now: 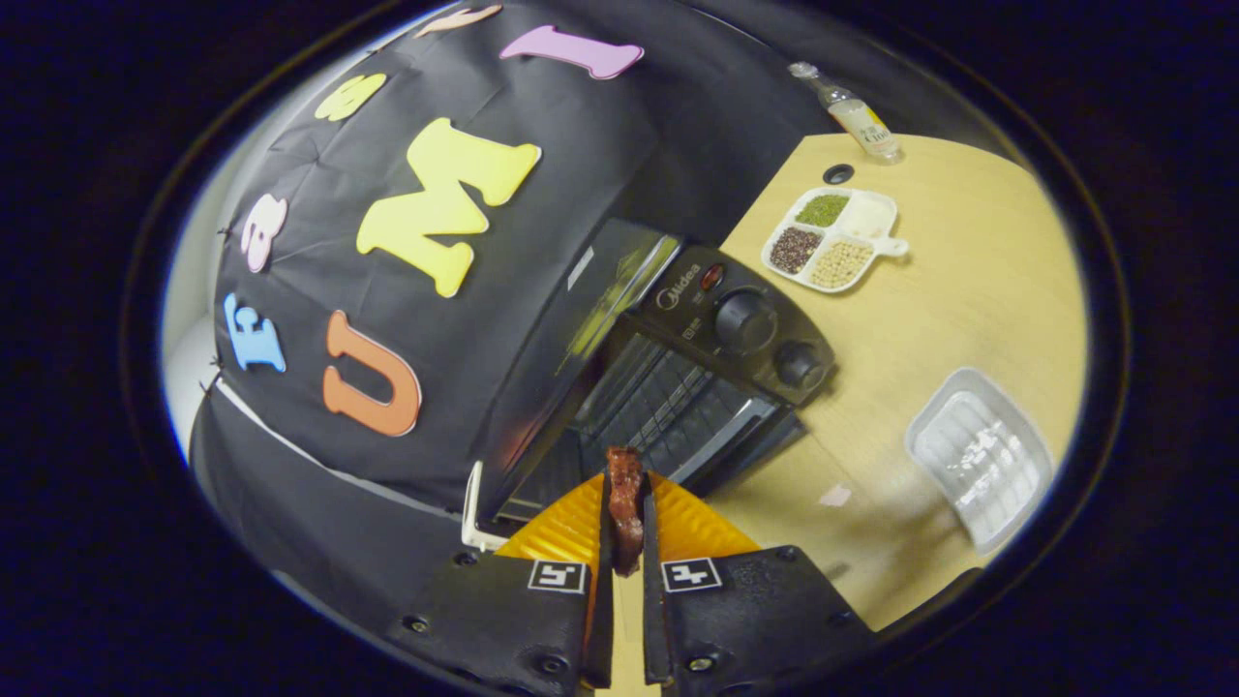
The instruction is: Open the toaster oven, put the food inside, and close the toaster oven door.
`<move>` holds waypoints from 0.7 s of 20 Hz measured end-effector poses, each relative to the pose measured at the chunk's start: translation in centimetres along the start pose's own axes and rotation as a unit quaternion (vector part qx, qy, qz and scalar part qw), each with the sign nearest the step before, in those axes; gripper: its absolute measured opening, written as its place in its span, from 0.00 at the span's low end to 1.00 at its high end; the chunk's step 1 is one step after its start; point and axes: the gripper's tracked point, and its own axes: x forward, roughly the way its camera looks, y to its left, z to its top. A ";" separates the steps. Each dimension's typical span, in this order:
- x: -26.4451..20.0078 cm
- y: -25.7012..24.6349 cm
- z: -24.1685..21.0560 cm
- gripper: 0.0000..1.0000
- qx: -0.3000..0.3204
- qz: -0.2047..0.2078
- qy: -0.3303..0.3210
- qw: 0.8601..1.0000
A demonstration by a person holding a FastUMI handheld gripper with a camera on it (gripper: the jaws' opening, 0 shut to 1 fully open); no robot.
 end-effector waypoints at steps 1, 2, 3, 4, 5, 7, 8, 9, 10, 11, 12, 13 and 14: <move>1.3 0.1 -0.2 0.15 0.016 -0.001 -0.013 1.000; 2.6 0.5 -0.3 0.15 0.030 0.001 -0.027 0.999; 3.8 0.9 -0.3 0.15 0.032 0.003 -0.041 0.999; 5.1 1.1 -0.6 0.15 0.032 0.001 -0.049 0.998; 6.2 1.3 -0.7 0.15 0.032 -0.002 -0.060 0.998; 8.3 1.7 -0.9 0.15 0.038 -0.005 -0.078 0.996; 9.1 2.0 -0.8 0.15 0.036 -0.004 -0.087 0.996; 9.9 2.0 -0.8 0.16 0.031 -0.008 -0.094 0.995; 10.5 1.8 -1.0 0.16 0.021 -0.016 -0.095 0.995; 11.1 1.6 -1.3 0.17 0.004 -0.026 -0.094 0.995; 11.6 1.2 -1.6 0.18 -0.009 -0.036 -0.093 0.995; 11.8 0.9 -1.5 0.20 -0.012 -0.041 -0.094 0.995; 11.9 0.6 -1.4 0.19 -0.018 -0.047 -0.097 0.994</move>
